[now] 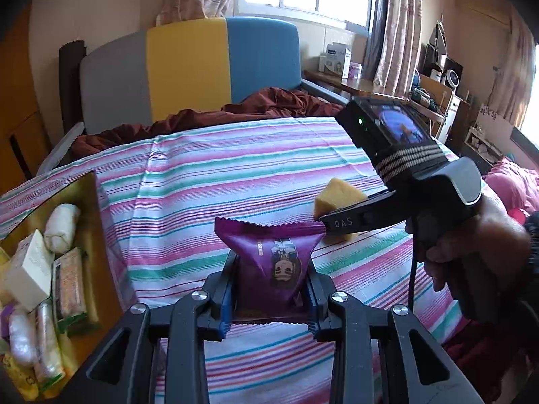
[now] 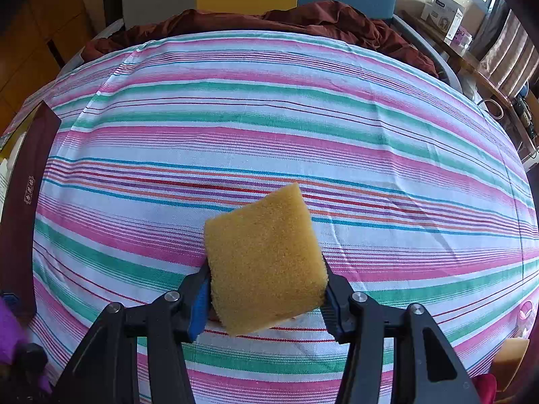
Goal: Organize objects
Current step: 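Lower the purple packet into the gold tray and open the left gripper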
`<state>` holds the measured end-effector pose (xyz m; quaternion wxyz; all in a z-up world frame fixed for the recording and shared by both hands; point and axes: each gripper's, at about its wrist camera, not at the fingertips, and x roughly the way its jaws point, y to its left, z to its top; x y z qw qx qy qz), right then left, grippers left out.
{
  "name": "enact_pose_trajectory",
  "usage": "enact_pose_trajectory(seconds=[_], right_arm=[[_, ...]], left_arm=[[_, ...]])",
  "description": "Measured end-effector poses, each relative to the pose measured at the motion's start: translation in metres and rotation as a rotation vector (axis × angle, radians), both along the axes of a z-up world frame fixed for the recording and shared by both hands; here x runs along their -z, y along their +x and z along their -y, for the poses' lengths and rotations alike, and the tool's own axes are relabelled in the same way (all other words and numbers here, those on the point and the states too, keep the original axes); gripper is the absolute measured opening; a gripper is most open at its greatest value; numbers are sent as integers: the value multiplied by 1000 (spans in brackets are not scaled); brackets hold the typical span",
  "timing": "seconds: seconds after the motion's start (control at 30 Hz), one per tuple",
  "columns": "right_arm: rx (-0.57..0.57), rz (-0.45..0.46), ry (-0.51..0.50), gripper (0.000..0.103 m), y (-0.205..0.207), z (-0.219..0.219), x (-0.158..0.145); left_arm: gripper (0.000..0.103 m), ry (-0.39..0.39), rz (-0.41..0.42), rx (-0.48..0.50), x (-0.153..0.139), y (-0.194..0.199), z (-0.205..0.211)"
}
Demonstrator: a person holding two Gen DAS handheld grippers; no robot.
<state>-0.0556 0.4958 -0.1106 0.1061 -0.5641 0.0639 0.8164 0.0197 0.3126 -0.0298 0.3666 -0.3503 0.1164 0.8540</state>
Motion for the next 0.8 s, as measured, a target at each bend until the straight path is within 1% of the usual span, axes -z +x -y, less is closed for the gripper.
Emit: enact_pose_trajectory(seconds=[0.23,0.53,0.67,0.8], right_arm=[[-2,-4,11,54,1,1,3],[-5,-8,24,54,2,3,5],[-8,-9,32,54,4,4,5],[-13,-9,39,54,10,7,1]], left_arm=[[34,33,-7,-51,-17,0,35],[34,63,24,-145,-20,-18,82],[34,117,71,-230,-22,-38,128],[34,195,158,-338,-19,-60,187]])
